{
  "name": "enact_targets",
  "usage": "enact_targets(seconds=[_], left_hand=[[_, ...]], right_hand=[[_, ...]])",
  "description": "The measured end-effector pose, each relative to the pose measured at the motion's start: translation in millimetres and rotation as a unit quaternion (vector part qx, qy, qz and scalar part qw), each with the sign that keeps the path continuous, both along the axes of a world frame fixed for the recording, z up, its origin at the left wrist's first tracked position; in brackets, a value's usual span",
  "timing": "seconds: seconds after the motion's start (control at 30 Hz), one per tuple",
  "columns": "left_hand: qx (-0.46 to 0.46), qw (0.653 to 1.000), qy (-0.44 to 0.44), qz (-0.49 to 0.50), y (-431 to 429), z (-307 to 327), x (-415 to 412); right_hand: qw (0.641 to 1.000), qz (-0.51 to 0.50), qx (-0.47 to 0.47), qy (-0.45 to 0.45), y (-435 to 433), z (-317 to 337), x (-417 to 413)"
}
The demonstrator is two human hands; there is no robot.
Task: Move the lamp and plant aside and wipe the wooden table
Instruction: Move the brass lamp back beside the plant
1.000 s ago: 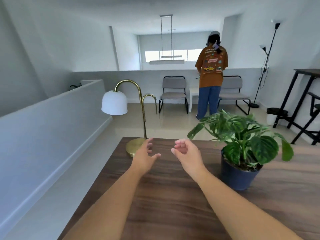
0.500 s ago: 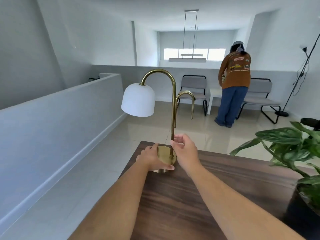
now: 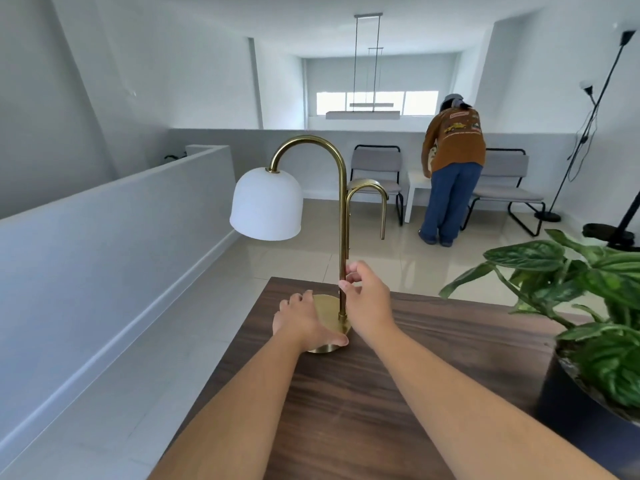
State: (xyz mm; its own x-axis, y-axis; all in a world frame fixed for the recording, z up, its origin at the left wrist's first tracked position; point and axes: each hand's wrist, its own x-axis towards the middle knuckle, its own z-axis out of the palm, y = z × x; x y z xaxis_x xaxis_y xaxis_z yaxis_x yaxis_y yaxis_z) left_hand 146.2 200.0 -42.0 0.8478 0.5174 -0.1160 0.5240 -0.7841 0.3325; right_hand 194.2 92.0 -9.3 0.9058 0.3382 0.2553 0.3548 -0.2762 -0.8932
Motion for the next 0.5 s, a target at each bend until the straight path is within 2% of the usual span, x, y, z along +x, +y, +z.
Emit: enact_targets(seconds=[0.5], left_hand=[[0.01,0.998,0.0,-0.054,-160,13,-19]], right_hand=[[0.996,-0.082,-0.003,-0.019,-161,14,-38]])
